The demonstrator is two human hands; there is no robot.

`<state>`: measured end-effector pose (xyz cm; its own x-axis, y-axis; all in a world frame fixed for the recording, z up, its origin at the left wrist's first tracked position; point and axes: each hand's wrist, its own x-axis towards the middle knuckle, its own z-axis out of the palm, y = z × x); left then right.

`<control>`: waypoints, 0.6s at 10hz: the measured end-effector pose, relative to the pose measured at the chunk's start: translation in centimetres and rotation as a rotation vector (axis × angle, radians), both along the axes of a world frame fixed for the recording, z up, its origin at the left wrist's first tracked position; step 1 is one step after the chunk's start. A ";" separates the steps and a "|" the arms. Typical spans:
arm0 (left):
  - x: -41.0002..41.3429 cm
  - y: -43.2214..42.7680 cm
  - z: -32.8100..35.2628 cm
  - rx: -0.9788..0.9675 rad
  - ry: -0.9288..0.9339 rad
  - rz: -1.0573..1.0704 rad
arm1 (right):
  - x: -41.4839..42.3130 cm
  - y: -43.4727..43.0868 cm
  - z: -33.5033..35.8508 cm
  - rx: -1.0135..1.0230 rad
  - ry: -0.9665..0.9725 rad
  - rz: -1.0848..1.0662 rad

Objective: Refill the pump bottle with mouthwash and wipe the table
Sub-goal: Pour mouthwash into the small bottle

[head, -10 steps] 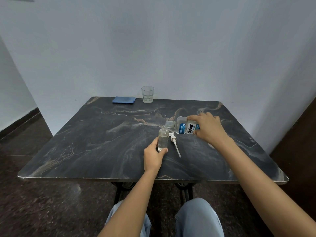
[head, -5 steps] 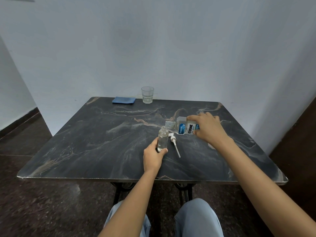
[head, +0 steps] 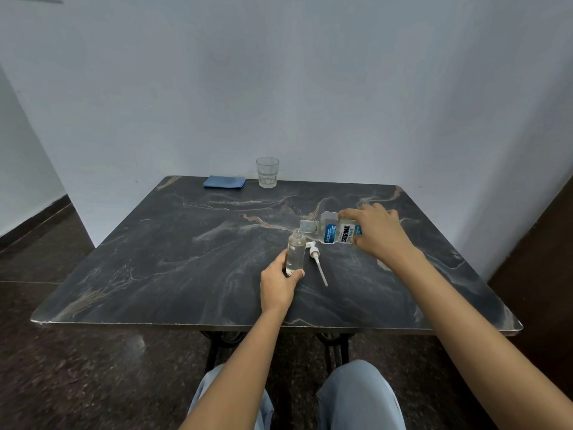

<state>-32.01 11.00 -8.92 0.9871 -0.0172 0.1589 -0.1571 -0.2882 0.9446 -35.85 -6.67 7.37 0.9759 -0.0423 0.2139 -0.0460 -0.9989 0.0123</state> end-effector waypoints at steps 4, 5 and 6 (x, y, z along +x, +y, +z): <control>0.0 0.0 0.1 0.000 0.011 -0.006 | -0.1 0.0 0.0 0.003 0.010 -0.005; 0.0 0.0 0.0 0.005 0.011 -0.003 | 0.0 0.0 0.0 -0.003 0.003 -0.003; 0.0 0.0 0.0 0.001 0.006 -0.001 | 0.0 0.0 0.0 -0.008 0.000 0.000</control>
